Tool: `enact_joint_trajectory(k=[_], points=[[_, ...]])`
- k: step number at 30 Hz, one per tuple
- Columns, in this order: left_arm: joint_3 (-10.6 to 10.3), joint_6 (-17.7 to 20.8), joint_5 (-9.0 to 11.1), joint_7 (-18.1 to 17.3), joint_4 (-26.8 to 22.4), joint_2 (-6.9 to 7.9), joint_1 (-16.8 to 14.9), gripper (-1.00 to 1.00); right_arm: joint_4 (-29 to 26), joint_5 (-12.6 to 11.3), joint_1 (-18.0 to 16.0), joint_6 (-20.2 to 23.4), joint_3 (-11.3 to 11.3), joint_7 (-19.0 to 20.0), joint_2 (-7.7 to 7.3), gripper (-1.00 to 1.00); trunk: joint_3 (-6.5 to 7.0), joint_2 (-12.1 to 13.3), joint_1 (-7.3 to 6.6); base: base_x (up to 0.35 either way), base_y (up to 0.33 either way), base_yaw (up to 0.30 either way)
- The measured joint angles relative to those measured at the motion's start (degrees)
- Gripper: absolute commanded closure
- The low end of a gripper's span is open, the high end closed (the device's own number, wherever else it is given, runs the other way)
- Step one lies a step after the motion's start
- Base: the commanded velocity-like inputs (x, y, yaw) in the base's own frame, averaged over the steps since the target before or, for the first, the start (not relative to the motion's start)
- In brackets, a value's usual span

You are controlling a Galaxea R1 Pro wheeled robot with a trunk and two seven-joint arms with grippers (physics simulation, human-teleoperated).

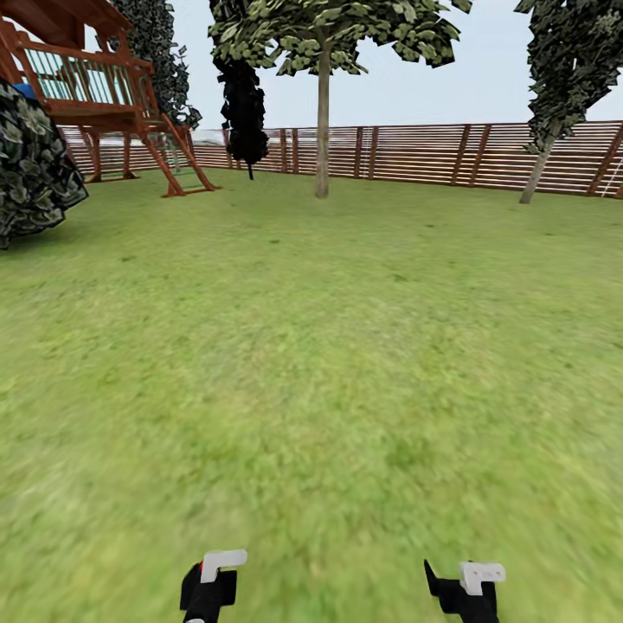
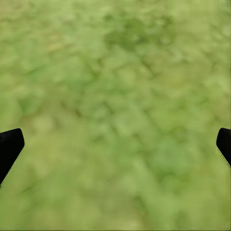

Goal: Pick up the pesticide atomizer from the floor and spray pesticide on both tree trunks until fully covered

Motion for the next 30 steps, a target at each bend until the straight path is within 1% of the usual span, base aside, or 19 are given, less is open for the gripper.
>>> enact_joint_trajectory(k=[30], points=[[0.0,0.0,0.0,0.0,0.1,0.0,0.0,1.0,0.0,0.0,0.0,0.0,0.0,0.0,0.0,-1.0,0.0,0.0,0.0,0.339,0.0,0.0]])
